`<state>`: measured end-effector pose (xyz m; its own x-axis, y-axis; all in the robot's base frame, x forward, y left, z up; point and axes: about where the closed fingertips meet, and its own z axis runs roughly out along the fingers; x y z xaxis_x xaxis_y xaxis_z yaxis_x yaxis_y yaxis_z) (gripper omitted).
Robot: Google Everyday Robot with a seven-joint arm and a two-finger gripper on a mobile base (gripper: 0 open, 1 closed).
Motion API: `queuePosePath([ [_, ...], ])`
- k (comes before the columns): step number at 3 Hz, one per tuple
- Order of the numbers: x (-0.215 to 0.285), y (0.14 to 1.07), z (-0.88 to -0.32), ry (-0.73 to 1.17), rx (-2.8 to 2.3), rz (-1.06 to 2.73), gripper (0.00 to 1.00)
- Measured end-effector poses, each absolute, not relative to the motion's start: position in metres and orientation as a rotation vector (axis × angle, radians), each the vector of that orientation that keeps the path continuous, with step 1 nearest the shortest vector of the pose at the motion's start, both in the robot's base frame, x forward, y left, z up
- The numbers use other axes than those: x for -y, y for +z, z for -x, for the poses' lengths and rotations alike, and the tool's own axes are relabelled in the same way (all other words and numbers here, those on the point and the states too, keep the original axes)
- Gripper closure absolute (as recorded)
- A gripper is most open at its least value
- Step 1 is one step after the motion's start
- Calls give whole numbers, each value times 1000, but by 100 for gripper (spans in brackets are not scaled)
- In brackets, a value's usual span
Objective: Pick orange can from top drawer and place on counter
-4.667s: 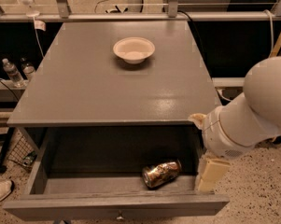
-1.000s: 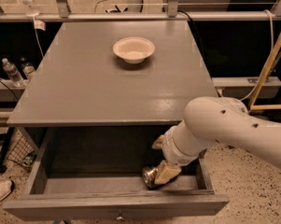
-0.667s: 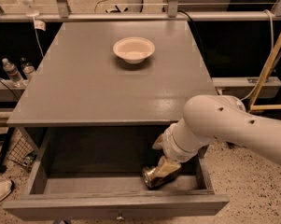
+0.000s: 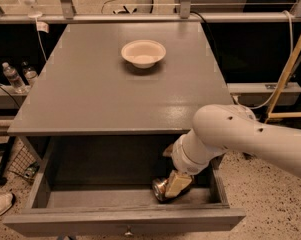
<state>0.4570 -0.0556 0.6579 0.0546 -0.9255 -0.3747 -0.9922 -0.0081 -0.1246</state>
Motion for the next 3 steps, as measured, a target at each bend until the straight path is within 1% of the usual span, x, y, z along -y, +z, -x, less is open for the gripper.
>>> queuePosePath([
  [1, 58, 644, -450, 301, -1952, 1972, 28],
  [3, 64, 629, -439, 345, -1990, 1942, 89],
])
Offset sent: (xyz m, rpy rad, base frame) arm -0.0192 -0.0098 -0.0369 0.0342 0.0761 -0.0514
